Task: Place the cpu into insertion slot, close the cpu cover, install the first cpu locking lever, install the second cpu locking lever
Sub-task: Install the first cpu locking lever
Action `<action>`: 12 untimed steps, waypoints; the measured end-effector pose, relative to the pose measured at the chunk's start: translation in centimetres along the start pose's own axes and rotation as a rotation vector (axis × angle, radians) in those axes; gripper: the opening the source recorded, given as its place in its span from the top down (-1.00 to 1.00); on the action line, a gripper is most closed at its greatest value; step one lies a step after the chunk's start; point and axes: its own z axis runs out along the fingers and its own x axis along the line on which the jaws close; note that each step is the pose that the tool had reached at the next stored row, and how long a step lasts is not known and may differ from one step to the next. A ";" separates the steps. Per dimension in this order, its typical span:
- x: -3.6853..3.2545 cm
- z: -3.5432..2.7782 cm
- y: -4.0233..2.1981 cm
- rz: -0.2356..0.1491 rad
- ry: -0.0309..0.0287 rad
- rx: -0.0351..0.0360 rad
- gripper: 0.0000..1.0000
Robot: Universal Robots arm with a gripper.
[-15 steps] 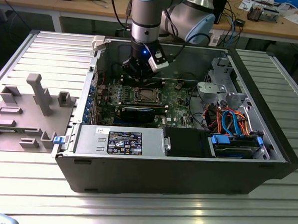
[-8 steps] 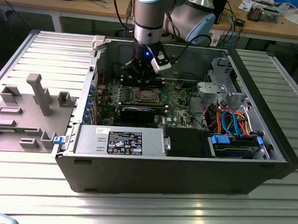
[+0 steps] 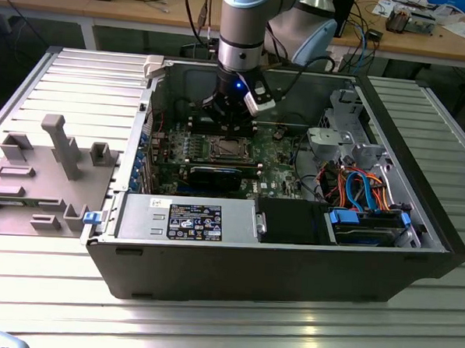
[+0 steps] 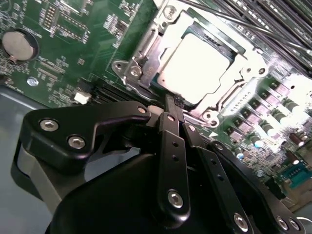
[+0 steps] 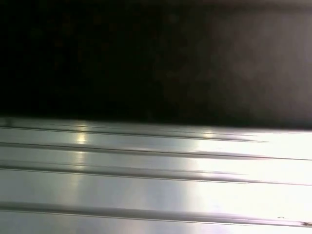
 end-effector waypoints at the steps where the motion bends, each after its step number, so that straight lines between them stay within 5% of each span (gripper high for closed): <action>1: -0.14 0.02 -0.01 0.000 0.0000 -0.0001 0.79; 12: -2.10 -0.04 -0.20 -0.002 0.0013 0.0016 0.79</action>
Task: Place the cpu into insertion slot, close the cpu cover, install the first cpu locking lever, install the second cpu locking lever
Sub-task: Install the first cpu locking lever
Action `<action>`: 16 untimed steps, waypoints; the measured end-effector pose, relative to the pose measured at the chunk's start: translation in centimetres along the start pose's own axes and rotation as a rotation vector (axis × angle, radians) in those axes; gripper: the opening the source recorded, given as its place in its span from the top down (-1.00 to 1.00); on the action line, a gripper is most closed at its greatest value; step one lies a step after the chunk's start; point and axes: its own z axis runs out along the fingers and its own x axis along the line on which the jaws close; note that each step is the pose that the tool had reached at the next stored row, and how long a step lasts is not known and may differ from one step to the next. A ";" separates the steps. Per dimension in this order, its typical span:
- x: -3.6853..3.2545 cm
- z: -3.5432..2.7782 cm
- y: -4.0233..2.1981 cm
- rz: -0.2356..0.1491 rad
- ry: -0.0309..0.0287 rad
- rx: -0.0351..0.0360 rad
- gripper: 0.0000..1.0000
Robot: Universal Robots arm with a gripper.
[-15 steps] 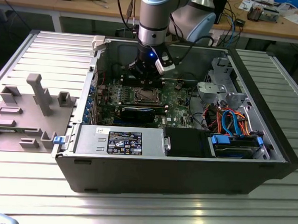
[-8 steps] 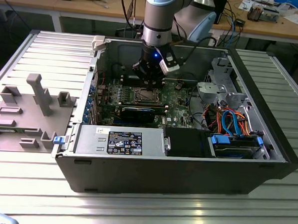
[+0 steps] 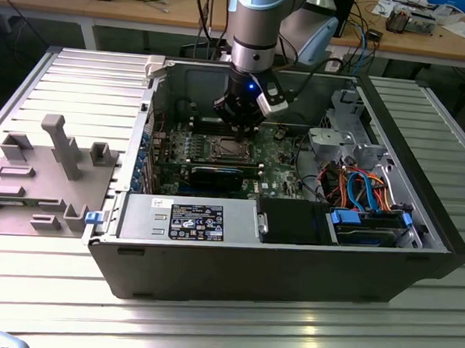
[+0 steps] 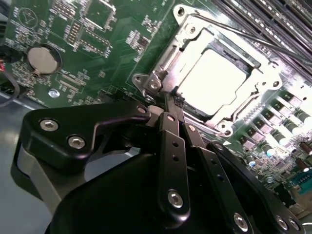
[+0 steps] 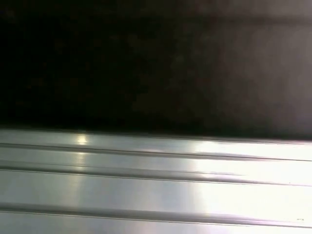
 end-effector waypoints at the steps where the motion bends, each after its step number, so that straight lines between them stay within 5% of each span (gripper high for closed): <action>1: -0.12 -0.02 -0.01 0.000 0.0001 0.0005 0.79; 7: -0.25 -0.33 0.09 0.000 -0.0027 -0.0102 0.79; 11: -0.14 -1.11 0.07 0.000 -0.0034 -0.0139 0.79; 16: 1.52 -1.20 0.16 0.000 -0.0087 -0.0187 0.79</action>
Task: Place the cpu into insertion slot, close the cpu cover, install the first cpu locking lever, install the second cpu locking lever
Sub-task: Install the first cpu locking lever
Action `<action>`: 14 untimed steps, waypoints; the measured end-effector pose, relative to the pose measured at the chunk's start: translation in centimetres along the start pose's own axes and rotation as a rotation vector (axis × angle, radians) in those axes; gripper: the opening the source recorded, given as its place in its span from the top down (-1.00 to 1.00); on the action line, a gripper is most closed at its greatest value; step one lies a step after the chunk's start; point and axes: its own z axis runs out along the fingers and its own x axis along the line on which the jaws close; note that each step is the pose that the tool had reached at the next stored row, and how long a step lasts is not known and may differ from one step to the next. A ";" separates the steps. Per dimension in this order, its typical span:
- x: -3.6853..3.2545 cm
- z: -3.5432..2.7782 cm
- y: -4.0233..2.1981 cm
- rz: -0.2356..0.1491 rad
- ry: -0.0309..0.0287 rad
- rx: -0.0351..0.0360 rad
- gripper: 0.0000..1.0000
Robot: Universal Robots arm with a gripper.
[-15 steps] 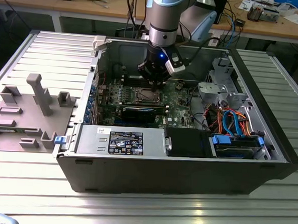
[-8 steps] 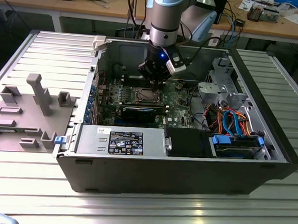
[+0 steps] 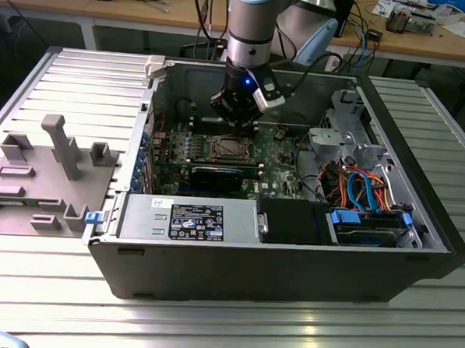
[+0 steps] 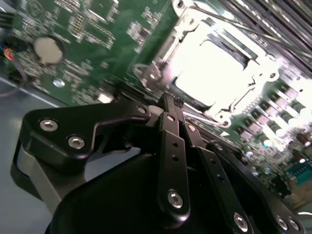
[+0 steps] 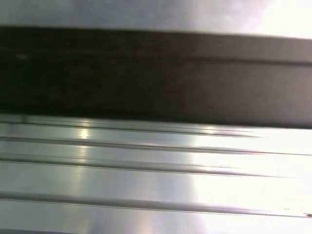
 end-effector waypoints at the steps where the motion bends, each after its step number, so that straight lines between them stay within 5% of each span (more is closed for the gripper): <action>1: 0.44 0.00 0.02 0.000 -0.0010 -0.0012 0.79; 3: 1.37 -0.01 0.08 0.000 -0.0029 -0.0031 0.79; 14: 0.94 0.08 0.06 -0.002 -0.0021 -0.0035 0.79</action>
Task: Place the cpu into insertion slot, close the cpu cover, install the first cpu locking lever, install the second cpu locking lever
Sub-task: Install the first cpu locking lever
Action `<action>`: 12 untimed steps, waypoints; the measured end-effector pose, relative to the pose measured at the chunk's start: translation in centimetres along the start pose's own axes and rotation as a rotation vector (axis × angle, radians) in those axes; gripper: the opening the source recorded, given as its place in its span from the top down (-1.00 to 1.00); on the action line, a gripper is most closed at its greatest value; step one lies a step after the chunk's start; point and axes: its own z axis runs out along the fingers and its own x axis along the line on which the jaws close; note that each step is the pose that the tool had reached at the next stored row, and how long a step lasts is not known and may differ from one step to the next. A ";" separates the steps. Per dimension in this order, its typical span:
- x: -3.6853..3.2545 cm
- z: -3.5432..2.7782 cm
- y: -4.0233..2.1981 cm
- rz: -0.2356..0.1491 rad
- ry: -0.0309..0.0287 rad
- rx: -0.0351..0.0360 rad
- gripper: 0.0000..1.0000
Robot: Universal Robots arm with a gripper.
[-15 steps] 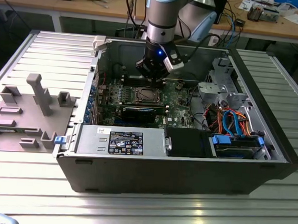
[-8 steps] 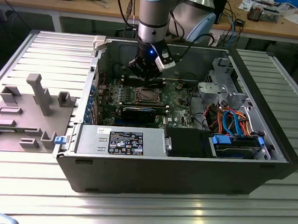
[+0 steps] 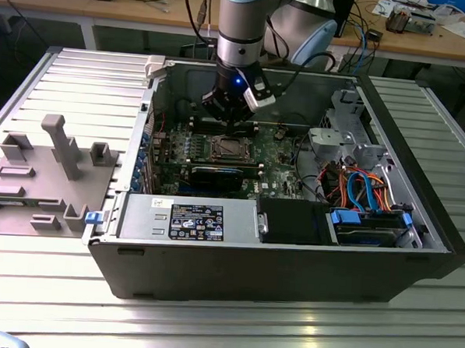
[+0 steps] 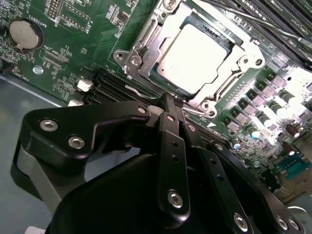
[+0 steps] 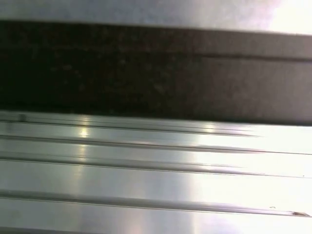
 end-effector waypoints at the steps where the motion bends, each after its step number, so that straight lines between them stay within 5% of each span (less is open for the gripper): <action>1: -0.08 0.02 -0.01 0.000 0.0004 0.0001 0.79; 12: -1.07 0.38 -0.07 0.000 0.0051 0.0000 0.79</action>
